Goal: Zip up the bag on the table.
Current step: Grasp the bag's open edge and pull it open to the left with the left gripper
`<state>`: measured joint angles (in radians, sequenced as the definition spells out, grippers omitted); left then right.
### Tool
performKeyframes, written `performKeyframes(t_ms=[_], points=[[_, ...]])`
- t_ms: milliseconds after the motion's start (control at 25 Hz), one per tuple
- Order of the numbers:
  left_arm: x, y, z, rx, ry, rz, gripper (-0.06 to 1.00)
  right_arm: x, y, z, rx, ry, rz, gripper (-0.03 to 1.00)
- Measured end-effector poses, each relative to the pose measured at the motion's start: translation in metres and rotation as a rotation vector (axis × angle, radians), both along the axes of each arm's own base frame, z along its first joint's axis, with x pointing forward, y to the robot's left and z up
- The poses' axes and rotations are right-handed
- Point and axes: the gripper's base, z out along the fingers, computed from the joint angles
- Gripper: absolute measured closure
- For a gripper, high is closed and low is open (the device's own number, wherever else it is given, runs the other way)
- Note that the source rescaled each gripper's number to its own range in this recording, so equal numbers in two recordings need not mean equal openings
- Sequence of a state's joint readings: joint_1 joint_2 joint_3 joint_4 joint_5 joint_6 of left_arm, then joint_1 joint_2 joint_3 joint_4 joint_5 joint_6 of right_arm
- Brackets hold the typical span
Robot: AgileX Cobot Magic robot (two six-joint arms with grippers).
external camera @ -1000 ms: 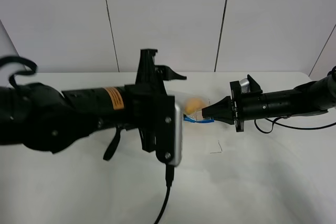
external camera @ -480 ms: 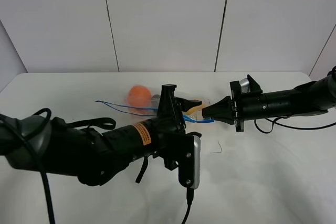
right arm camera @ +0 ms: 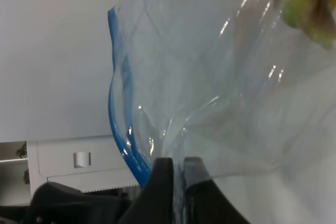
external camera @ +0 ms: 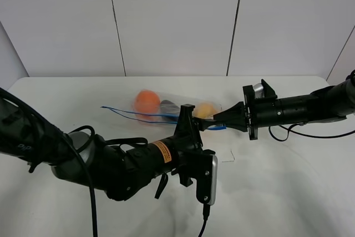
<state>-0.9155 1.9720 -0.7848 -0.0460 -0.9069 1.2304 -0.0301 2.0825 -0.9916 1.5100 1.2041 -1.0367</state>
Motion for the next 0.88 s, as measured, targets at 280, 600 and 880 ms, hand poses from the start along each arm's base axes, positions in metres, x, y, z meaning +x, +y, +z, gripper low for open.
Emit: performKeyframes(t_ms=[280,600,880], points=[[0.02,0.016,0.001,-0.011,-0.005,0.076,0.07,0.0,0.0,0.0,0.0,0.001,0.0,0.97],[0.018,0.014,0.003,-0.009,-0.037,0.038,0.2,0.0,0.0,0.0,0.0,0.001,0.0,0.97],[0.018,0.013,0.006,-0.024,-0.073,0.034,0.37,0.0,0.0,0.0,0.0,0.002,-0.001,0.97]])
